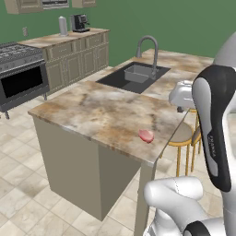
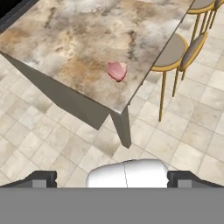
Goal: Open the fridge, remove the pear, lime, and steak, and place them on any counter.
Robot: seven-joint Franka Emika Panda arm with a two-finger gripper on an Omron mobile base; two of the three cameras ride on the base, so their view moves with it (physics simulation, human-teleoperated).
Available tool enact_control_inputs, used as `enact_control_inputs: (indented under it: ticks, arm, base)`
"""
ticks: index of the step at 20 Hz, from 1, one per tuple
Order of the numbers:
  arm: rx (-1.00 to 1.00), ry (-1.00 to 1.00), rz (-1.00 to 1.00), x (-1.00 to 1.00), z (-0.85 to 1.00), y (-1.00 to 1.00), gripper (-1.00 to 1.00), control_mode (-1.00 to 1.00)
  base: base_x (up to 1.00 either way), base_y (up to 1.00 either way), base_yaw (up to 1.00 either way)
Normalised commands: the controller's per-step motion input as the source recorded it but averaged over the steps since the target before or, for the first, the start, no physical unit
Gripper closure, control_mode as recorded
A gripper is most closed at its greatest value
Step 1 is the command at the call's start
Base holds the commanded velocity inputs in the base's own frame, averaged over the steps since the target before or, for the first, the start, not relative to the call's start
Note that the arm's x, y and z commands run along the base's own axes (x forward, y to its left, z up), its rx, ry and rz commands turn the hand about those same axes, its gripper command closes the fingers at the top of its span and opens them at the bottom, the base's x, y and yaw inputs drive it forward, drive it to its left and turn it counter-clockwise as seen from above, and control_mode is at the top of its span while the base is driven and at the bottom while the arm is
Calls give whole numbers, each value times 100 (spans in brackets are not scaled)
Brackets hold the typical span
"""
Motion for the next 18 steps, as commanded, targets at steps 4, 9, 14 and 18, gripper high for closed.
enact_control_inputs:
  ticks: [4,9,14,18]
  arm:
    - [0,0,0,0,0,0,-100,100]
    - [0,0,0,0,0,0,-100,100]
    - [0,0,0,0,0,0,-100,100]
    - [0,0,0,0,0,0,-100,100]
  base:
    - [-55,0,0]
    - [-93,14,50]
    - [-50,0,99]
    - [-15,0,100]
